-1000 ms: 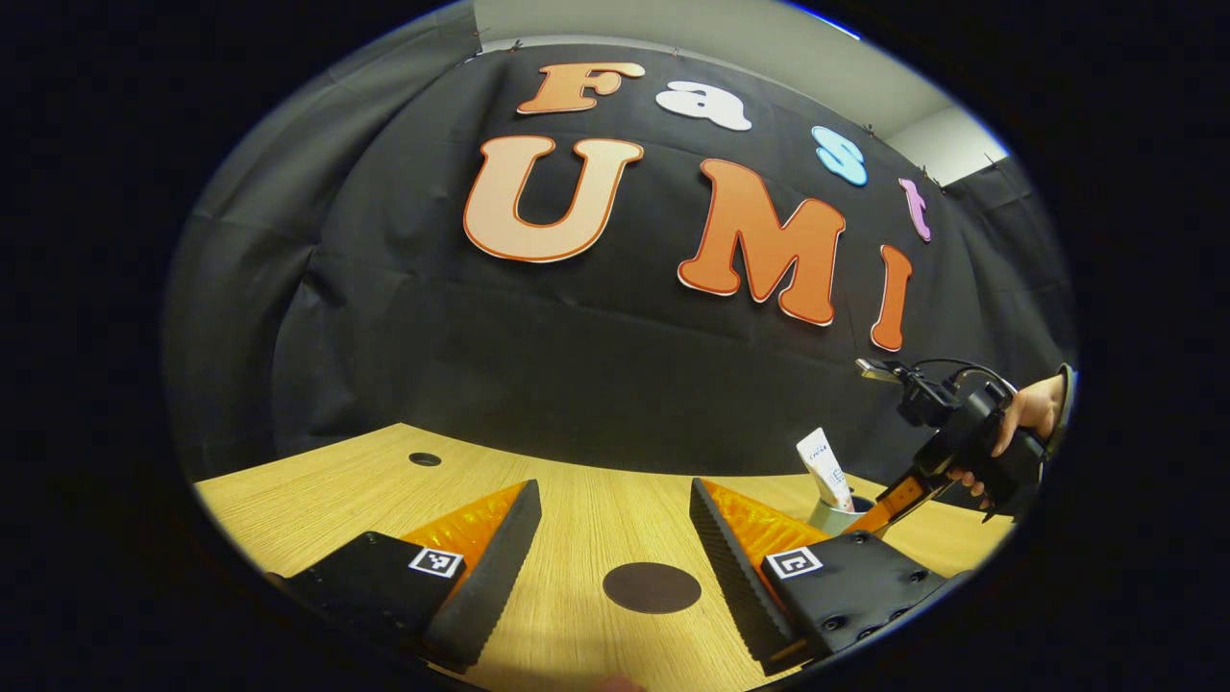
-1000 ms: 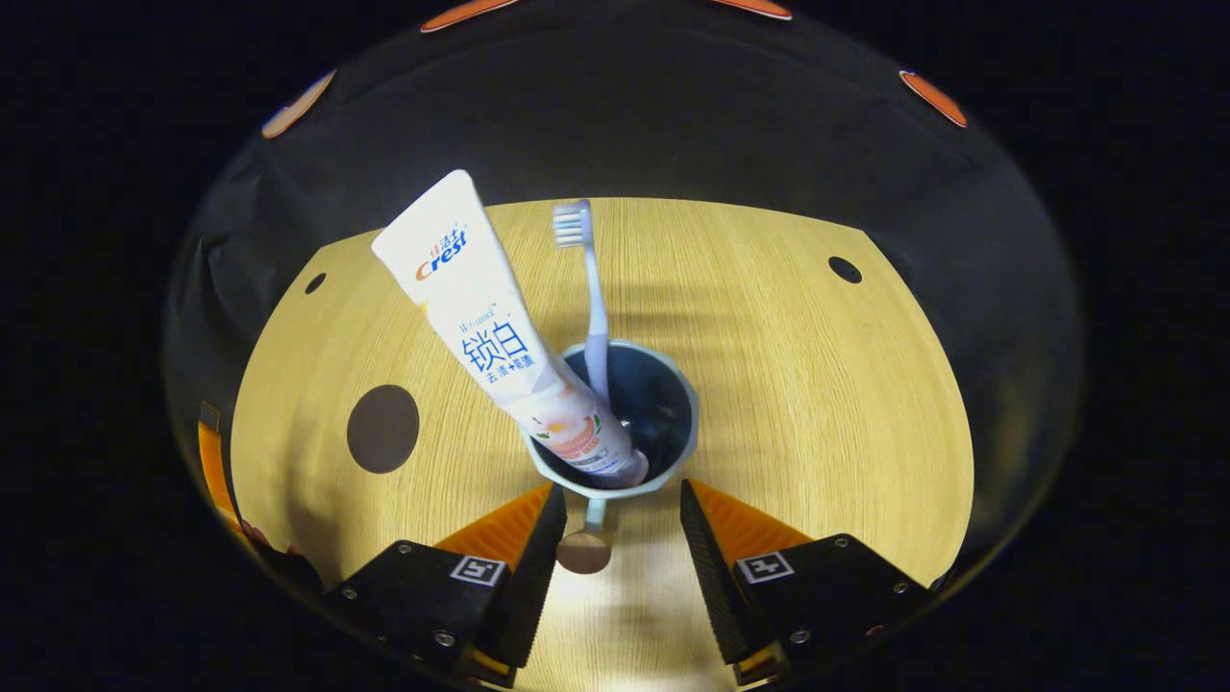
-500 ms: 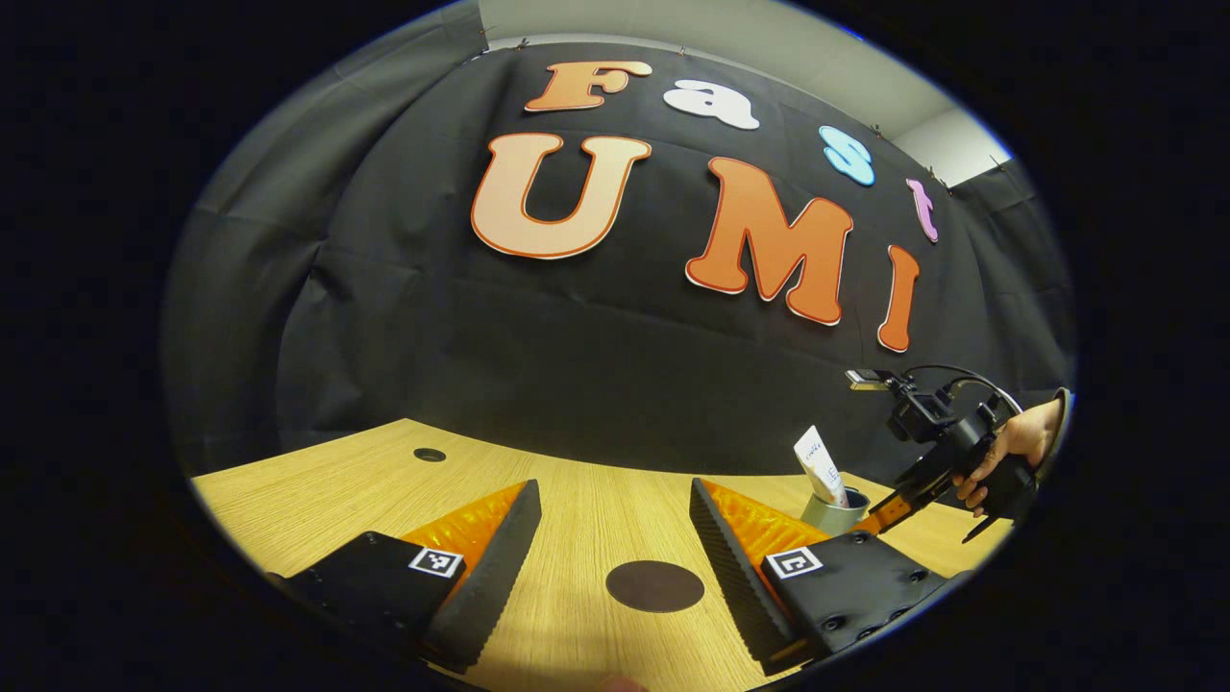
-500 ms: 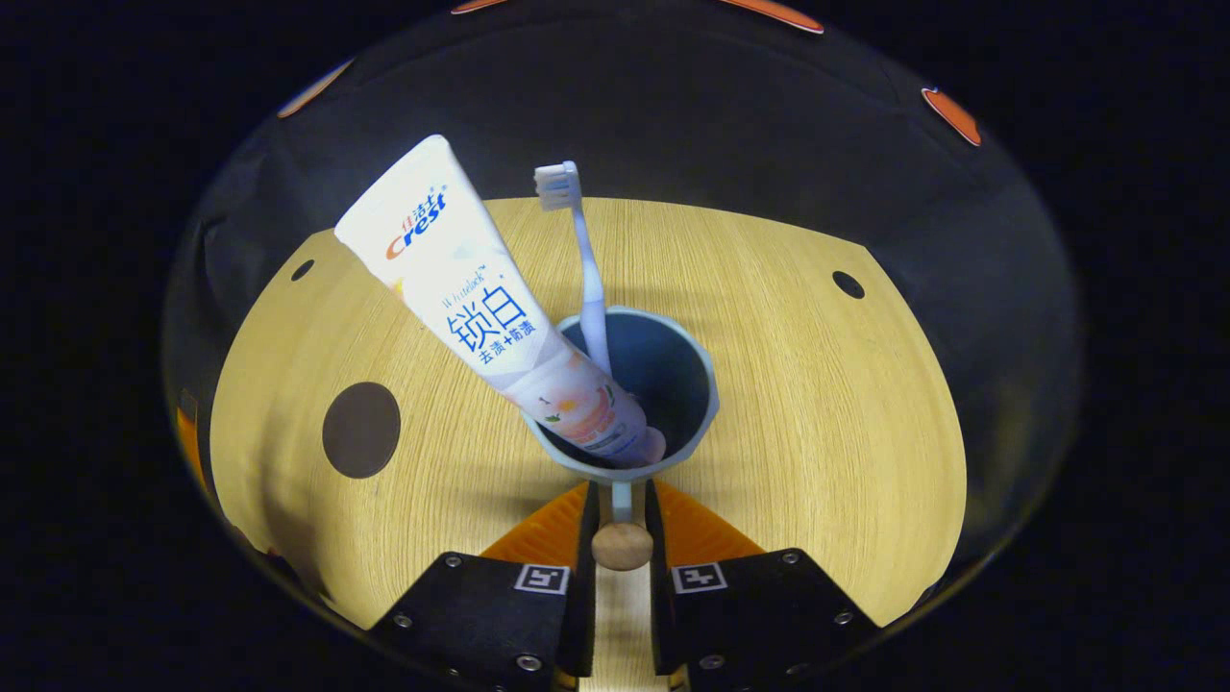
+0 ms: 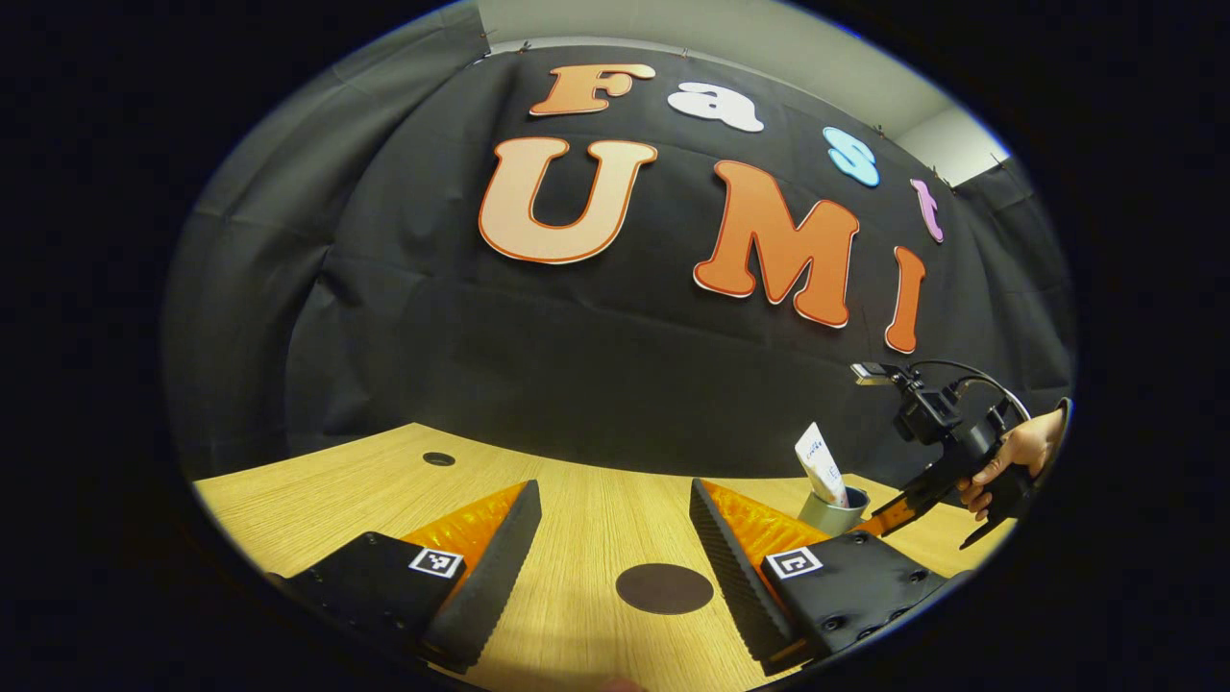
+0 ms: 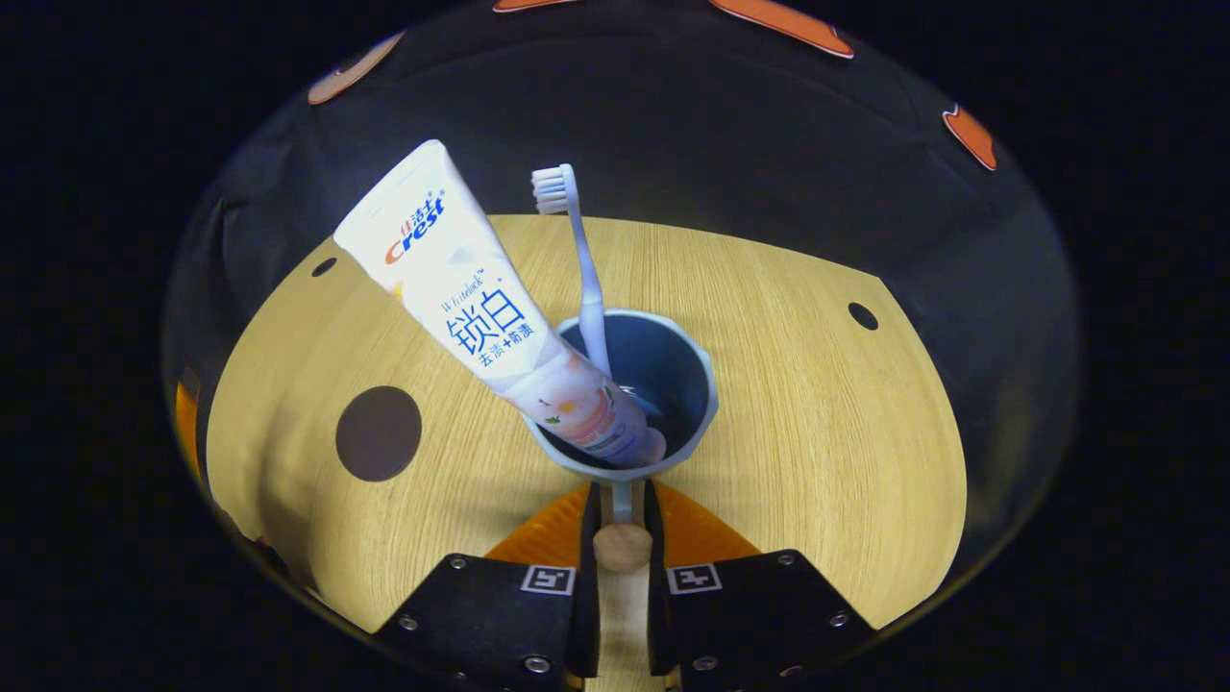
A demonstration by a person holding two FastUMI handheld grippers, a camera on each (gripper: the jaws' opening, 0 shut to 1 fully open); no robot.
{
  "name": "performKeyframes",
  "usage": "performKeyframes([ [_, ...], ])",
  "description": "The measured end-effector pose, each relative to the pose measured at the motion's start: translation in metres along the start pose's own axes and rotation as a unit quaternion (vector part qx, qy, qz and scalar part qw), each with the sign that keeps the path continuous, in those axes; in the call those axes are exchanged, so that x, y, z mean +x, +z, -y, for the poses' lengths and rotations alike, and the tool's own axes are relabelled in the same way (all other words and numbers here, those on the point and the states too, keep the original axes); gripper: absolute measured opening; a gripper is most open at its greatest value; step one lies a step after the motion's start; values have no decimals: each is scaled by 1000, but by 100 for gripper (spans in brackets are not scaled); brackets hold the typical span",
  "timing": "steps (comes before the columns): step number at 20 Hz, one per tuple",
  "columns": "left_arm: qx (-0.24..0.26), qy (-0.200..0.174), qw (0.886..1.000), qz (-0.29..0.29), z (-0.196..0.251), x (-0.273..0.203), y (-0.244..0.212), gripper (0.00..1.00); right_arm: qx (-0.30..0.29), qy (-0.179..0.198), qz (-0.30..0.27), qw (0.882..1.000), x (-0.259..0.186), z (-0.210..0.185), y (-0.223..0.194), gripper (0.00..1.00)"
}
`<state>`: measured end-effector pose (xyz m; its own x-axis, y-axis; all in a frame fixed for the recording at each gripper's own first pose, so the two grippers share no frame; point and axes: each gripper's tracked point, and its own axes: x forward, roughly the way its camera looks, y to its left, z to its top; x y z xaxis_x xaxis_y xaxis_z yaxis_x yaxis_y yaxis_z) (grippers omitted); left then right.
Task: Put the toothbrush and toothpaste on the desktop into the cup, then pick up the cup and place it on the coaster on the desktop.
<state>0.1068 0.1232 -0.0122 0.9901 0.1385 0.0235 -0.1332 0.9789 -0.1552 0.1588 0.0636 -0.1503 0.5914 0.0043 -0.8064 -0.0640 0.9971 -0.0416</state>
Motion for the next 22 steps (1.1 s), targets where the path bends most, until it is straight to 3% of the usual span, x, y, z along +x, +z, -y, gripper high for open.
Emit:
performKeyframes([
  [7, 2, 6, 1000, 0, -4, 1, -1, 99, -31, 30, 31, 999, 4, -4, 7, 20],
  [22, -26, 78, 995, 55, -53, -14, 31, 98, -109, 107, 45, 987, 11, -3, 14, 20],
])
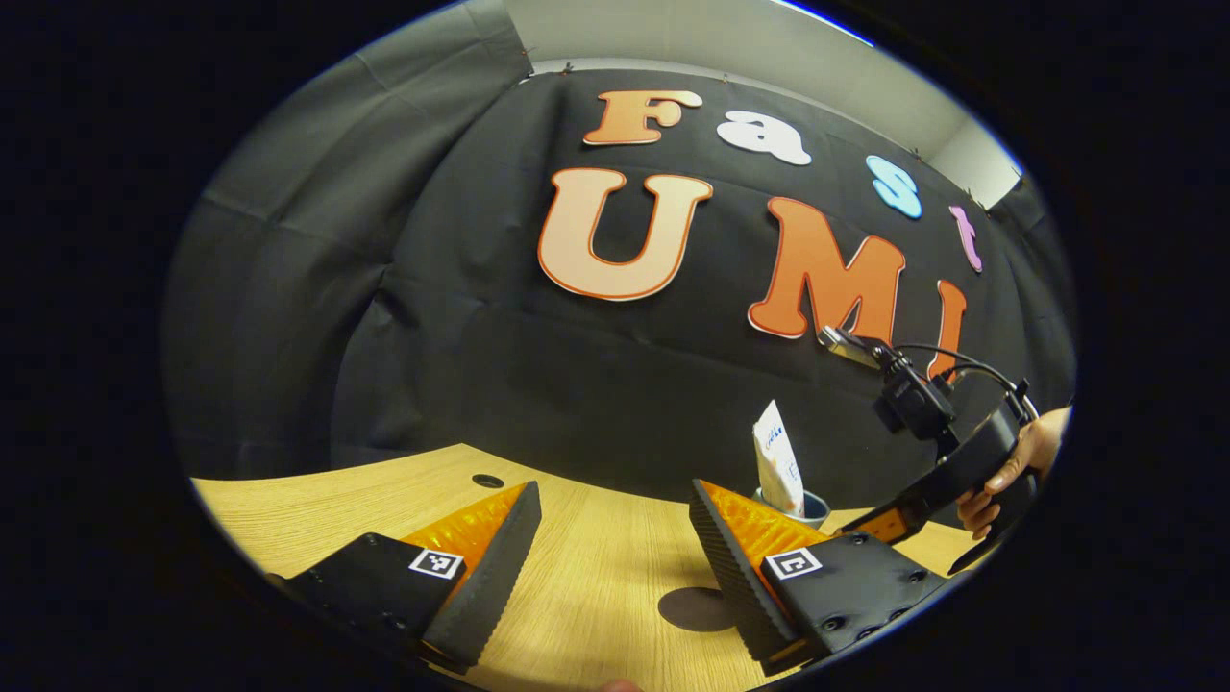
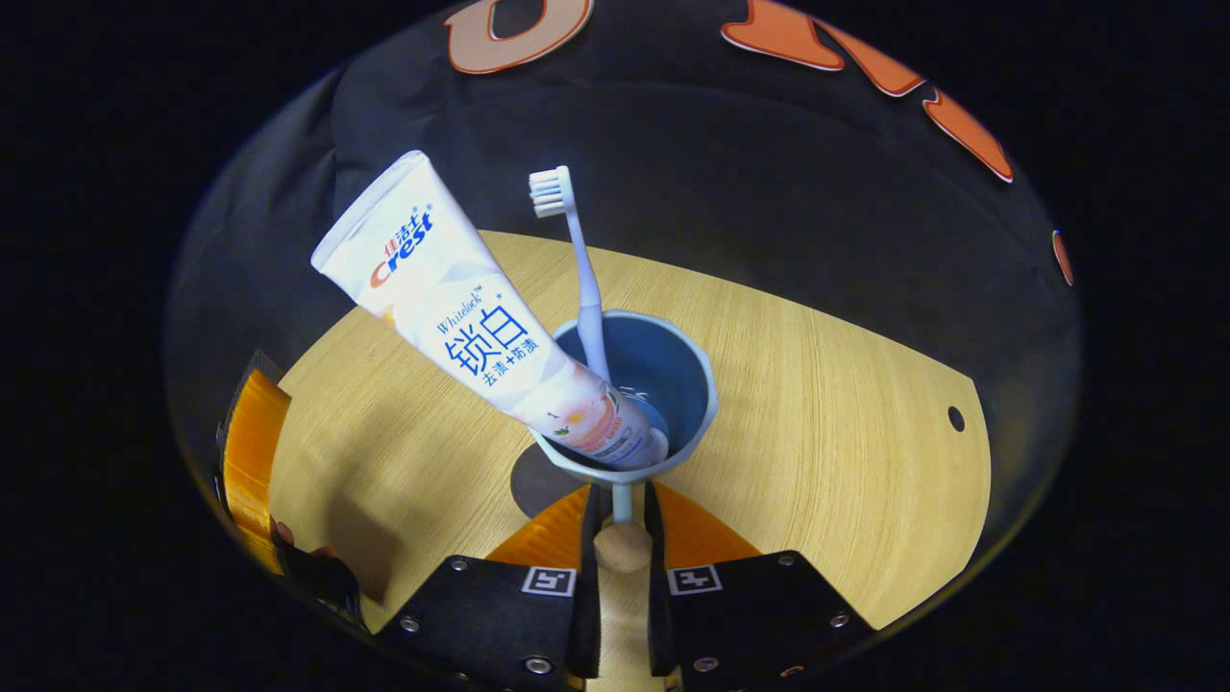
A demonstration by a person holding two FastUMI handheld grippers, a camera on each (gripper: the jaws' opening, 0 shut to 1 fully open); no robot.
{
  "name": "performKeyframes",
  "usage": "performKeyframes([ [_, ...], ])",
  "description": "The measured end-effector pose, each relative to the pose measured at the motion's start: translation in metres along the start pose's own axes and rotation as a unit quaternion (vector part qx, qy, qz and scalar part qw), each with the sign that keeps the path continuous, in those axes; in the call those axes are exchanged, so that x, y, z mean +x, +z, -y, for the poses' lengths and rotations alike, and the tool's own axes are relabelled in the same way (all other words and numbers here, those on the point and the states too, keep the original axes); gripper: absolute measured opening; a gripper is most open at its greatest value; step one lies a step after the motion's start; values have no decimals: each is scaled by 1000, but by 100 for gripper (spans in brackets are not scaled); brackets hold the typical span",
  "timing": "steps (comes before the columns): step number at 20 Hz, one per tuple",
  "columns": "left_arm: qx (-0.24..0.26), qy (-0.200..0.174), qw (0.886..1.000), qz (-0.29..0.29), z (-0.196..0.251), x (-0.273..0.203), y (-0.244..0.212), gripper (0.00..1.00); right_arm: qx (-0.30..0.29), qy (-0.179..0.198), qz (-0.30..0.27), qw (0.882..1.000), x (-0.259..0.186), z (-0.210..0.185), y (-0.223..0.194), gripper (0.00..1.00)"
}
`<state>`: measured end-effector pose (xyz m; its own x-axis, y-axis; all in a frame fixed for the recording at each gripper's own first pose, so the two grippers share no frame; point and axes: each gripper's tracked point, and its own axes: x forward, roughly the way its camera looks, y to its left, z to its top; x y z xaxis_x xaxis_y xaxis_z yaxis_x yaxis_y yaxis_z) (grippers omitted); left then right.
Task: Put the toothbrush and toothpaste on the desktop into the cup, then pick up the cup and place it on the coaster on the desktop.
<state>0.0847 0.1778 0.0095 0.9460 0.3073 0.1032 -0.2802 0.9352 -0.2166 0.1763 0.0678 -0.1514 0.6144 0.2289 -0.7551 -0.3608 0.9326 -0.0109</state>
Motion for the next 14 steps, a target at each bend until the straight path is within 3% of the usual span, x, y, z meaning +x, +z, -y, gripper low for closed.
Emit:
performKeyframes([
  [14, -18, 14, 1000, -16, -10, 5, -8, 98, -18, 19, -58, 998, -5, 2, -1, 20],
])
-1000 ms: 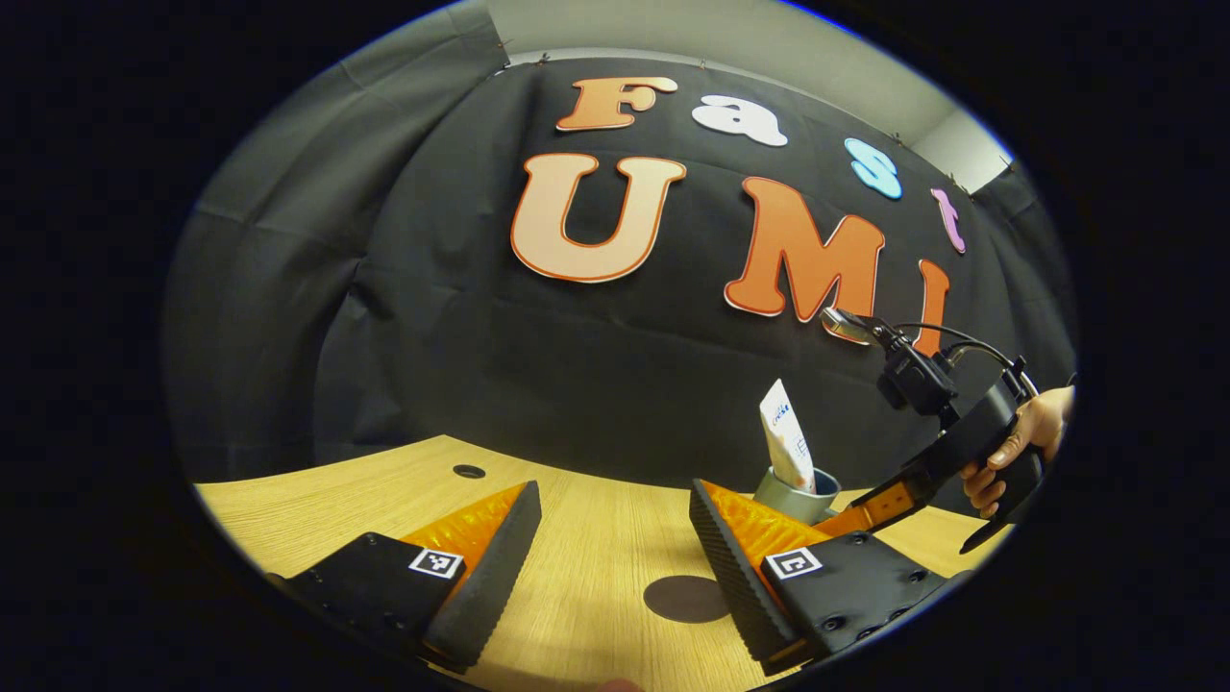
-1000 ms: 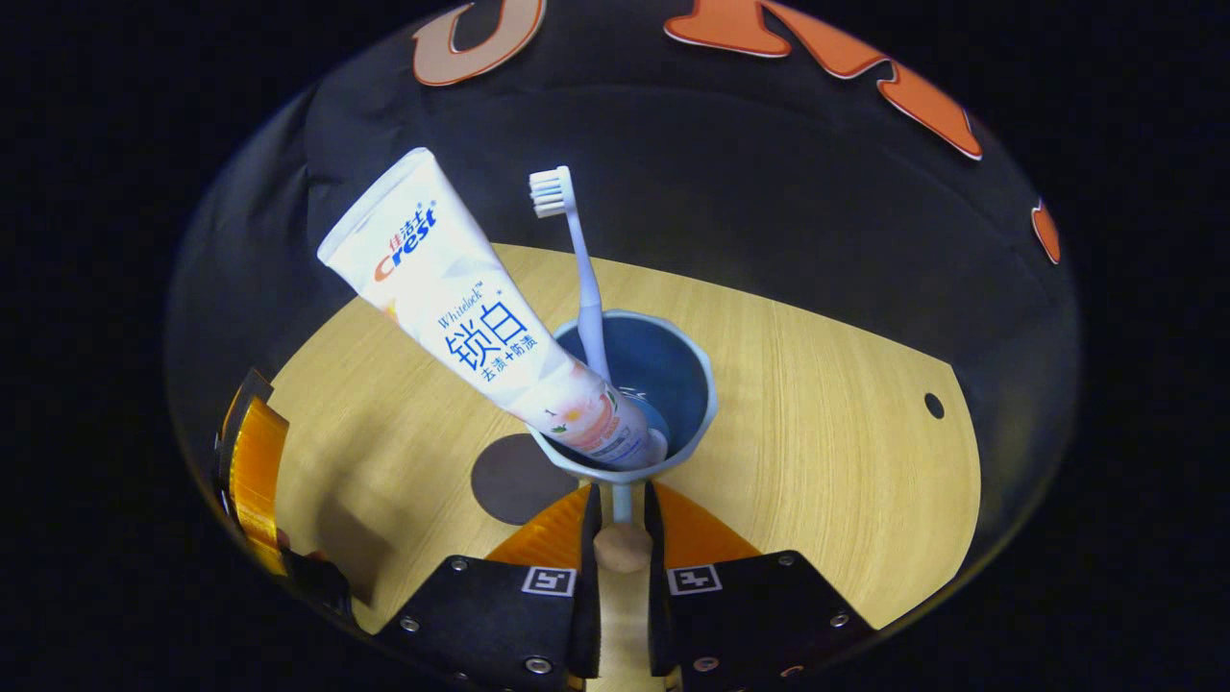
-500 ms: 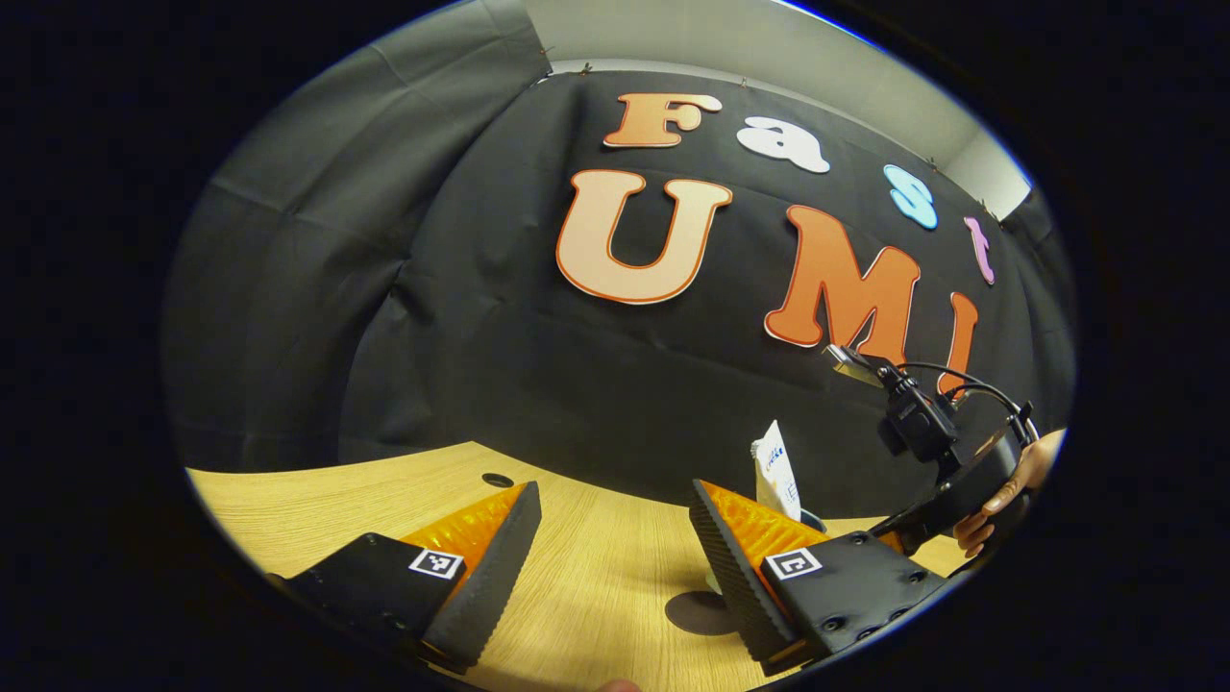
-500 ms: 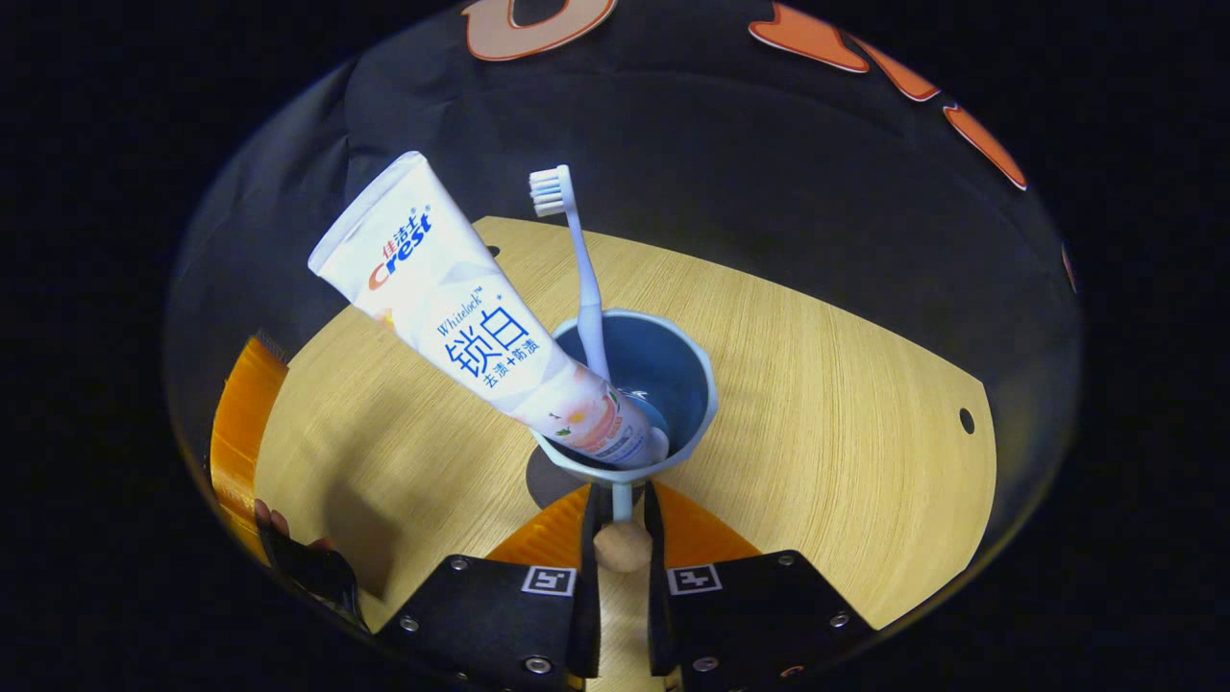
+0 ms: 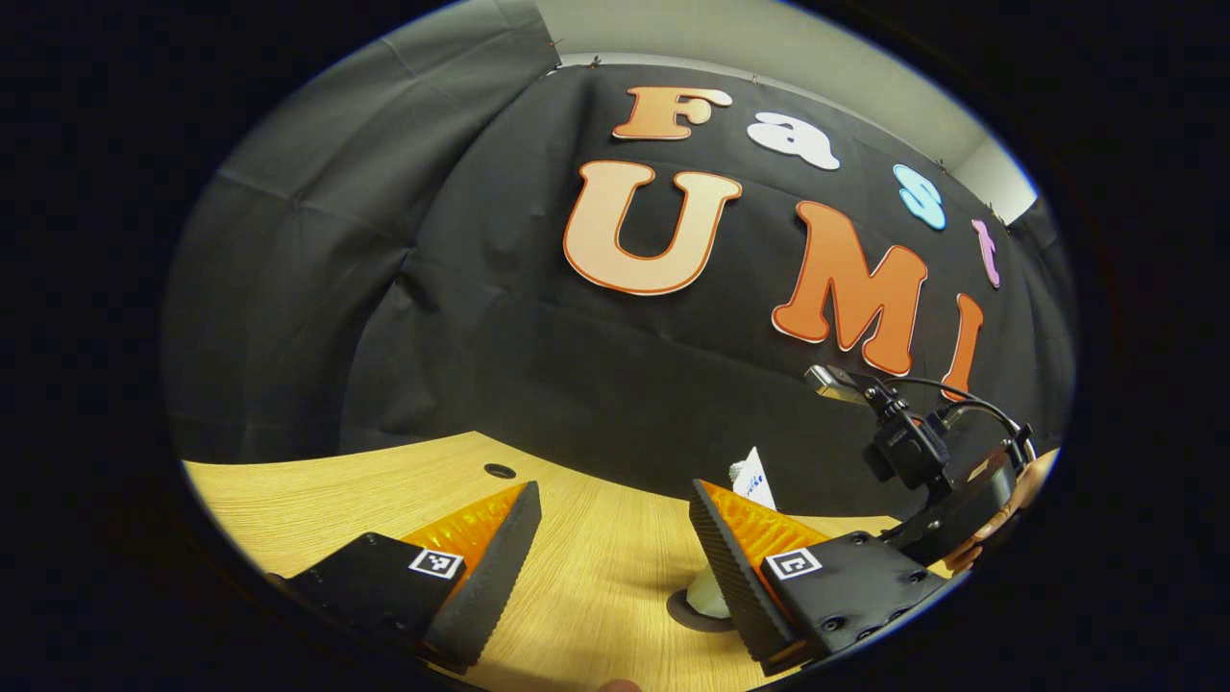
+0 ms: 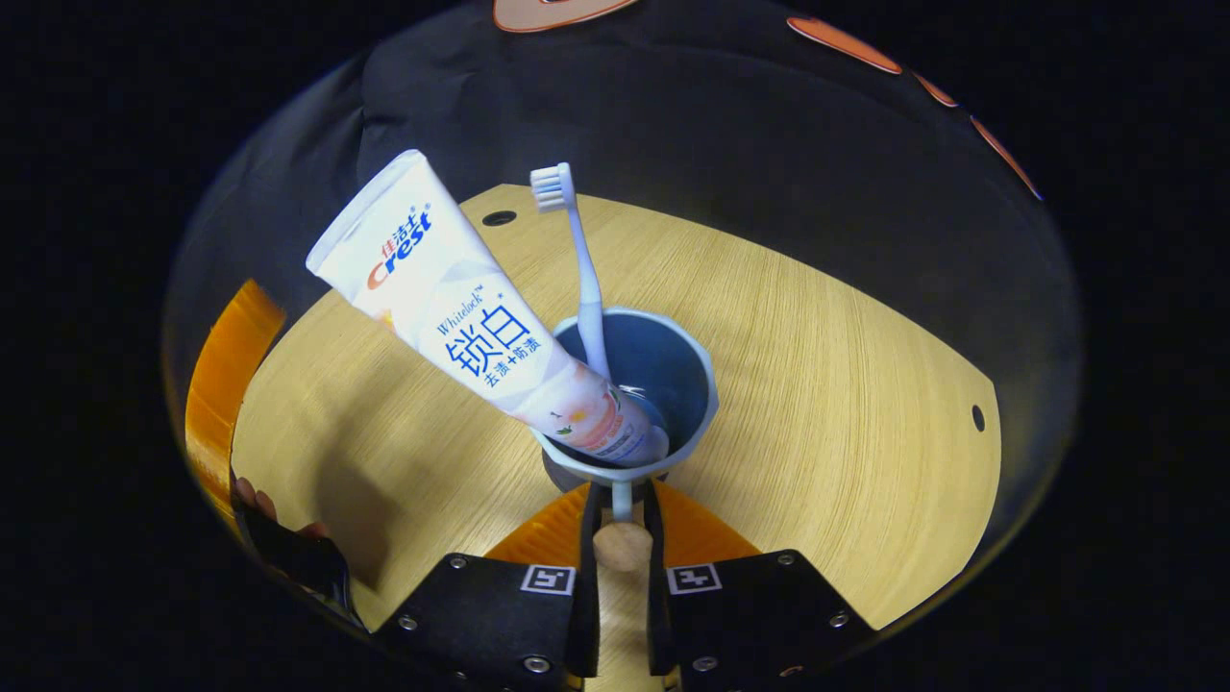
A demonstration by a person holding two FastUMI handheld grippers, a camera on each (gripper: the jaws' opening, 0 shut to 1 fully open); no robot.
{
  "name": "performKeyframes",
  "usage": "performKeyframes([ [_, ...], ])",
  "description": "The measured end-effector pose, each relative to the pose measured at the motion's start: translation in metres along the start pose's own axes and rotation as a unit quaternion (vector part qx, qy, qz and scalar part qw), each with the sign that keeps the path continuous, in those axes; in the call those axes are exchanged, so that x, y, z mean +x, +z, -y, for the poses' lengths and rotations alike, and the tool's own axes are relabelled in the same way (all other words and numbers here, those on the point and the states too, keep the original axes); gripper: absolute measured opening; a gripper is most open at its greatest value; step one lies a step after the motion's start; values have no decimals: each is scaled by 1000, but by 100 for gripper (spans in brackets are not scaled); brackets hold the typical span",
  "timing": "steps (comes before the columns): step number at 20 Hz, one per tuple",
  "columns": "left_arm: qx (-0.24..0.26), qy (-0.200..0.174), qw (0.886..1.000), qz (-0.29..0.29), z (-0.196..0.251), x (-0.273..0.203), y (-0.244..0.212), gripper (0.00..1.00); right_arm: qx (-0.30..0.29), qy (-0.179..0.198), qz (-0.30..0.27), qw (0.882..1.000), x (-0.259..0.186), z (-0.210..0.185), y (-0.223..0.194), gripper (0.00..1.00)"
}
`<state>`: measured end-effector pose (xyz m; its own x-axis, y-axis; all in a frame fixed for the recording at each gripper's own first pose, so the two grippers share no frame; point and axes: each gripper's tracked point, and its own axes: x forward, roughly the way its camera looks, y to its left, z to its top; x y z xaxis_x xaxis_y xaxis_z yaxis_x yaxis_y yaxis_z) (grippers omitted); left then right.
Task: Put the toothbrush and toothpaste on the desktop into the cup, then pick up the cup and place it on the coaster on the desktop.
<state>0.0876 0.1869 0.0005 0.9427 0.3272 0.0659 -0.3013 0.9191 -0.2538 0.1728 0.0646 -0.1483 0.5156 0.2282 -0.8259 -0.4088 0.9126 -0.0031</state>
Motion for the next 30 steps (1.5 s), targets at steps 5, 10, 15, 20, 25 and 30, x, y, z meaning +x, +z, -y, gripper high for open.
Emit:
performKeyframes([
  [5, -2, -4, 1000, -11, 2, 2, -8, 98, 21, 16, 22, 999, -12, 1, 9, 28],
  [10, -1, -4, 1000, -31, 2, 4, -23, 98, 33, 17, 98, 994, -49, 16, 21, 55],
  [15, -2, -18, 999, -48, 13, 7, -32, 99, 57, -17, 167, 984, -88, 61, 12, 70],
  [20, 11, -15, 998, -66, 24, -4, -32, 99, 90, -47, 241, 965, -121, 102, 4, 82],
  [25, 51, -36, 996, -56, 62, -25, -12, 99, 110, -72, 296, 946, -113, 109, -4, 85],
  [30, 86, -72, 992, -50, 109, -46, 1, 99, 128, -92, 360, 919, -124, 114, 6, 85],
])
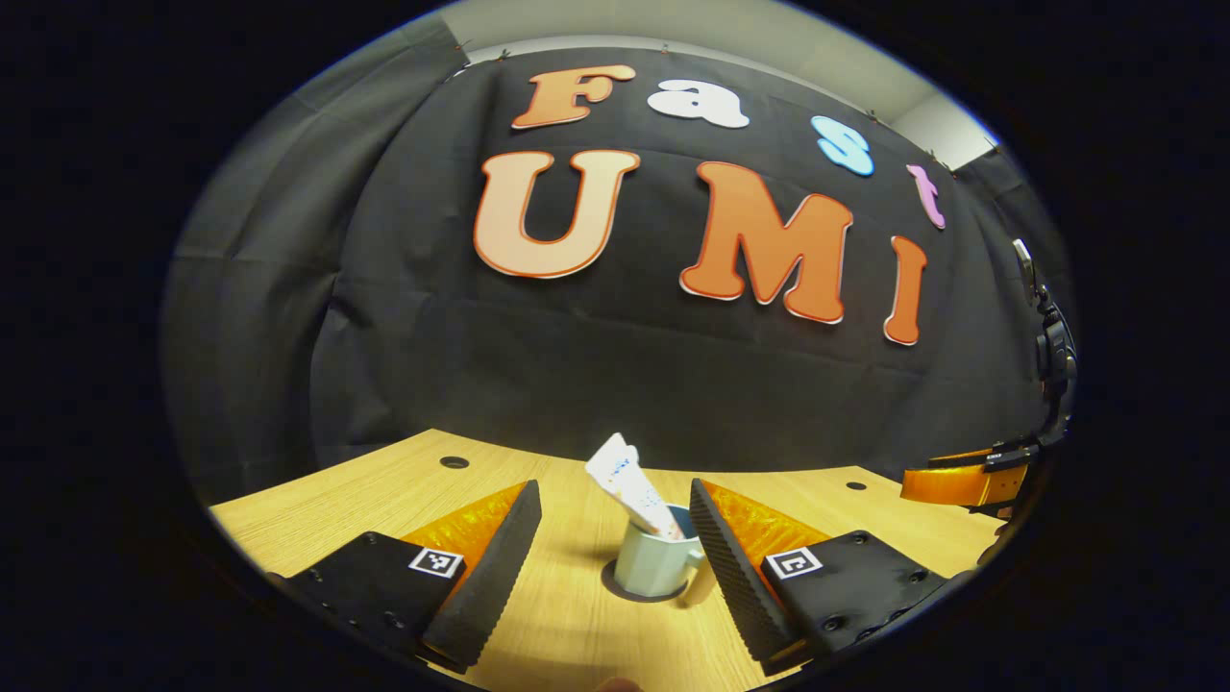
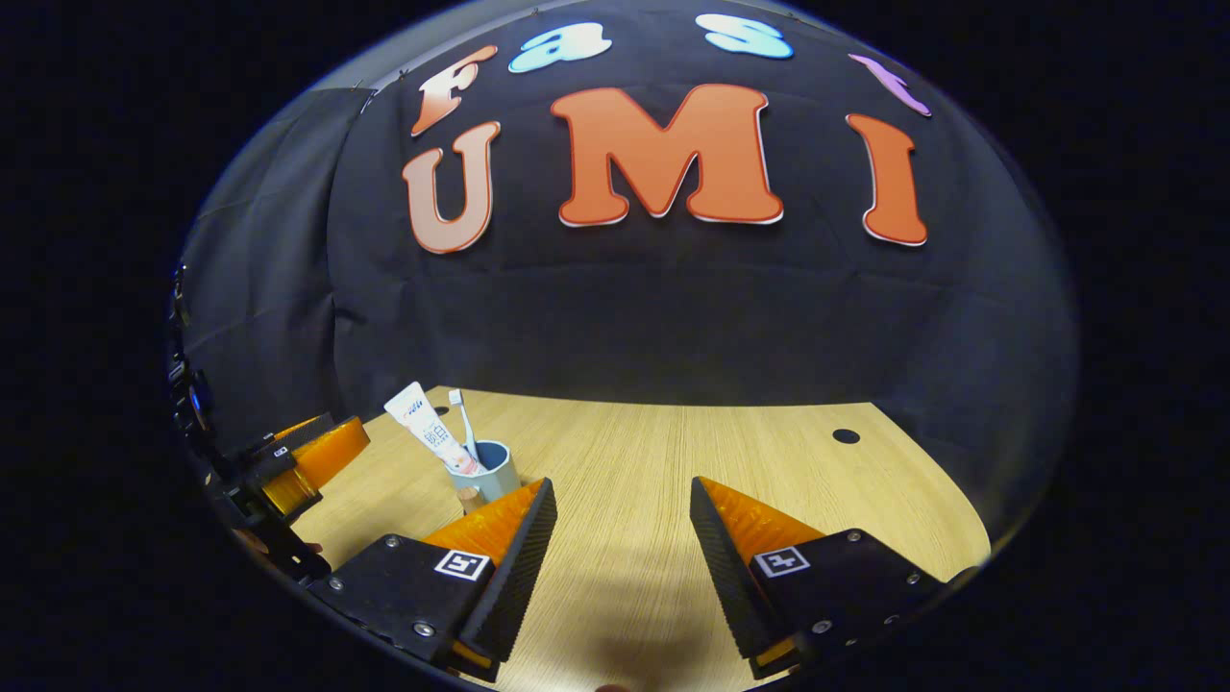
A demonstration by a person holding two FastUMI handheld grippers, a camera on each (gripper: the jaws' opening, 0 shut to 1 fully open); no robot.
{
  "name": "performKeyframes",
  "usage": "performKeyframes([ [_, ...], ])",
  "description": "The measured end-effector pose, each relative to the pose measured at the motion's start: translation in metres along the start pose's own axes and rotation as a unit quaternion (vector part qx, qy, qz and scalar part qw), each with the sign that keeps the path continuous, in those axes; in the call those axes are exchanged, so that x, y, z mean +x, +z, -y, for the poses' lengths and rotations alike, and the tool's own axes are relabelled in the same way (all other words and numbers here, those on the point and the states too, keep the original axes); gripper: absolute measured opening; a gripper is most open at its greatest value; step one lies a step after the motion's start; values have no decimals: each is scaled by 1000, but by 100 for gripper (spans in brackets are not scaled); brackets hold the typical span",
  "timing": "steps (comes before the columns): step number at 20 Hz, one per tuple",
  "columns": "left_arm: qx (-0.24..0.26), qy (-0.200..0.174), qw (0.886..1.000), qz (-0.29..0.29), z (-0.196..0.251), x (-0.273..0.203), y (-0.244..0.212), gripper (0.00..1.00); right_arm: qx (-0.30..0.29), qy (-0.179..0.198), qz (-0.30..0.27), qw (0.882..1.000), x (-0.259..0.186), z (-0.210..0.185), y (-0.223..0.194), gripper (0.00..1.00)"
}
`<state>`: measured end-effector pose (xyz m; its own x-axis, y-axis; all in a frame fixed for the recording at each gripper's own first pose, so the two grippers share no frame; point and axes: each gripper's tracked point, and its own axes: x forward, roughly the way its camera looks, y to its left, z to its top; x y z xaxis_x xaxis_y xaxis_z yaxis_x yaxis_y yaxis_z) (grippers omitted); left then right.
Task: Put the toothbrush and toothpaste on the desktop into the cup, then pick up the cup and place it on the coaster on the desktop.
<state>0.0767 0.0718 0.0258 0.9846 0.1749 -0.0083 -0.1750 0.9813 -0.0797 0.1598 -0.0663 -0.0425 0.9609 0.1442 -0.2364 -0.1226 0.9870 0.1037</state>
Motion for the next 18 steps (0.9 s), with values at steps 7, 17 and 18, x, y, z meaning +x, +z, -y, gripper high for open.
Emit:
performKeyframes([
  [7, 17, -28, 999, 19, 47, -18, 18, 99, 20, -38, 104, 994, 4, 12, 26, 84],
  [17, 28, -56, 997, 50, 83, -40, 40, 98, -2, -58, 162, 985, -10, 22, 42, 84],
  [18, 32, -56, 997, 51, 85, -41, 39, 98, -6, -57, 162, 985, -11, 22, 42, 84],
])
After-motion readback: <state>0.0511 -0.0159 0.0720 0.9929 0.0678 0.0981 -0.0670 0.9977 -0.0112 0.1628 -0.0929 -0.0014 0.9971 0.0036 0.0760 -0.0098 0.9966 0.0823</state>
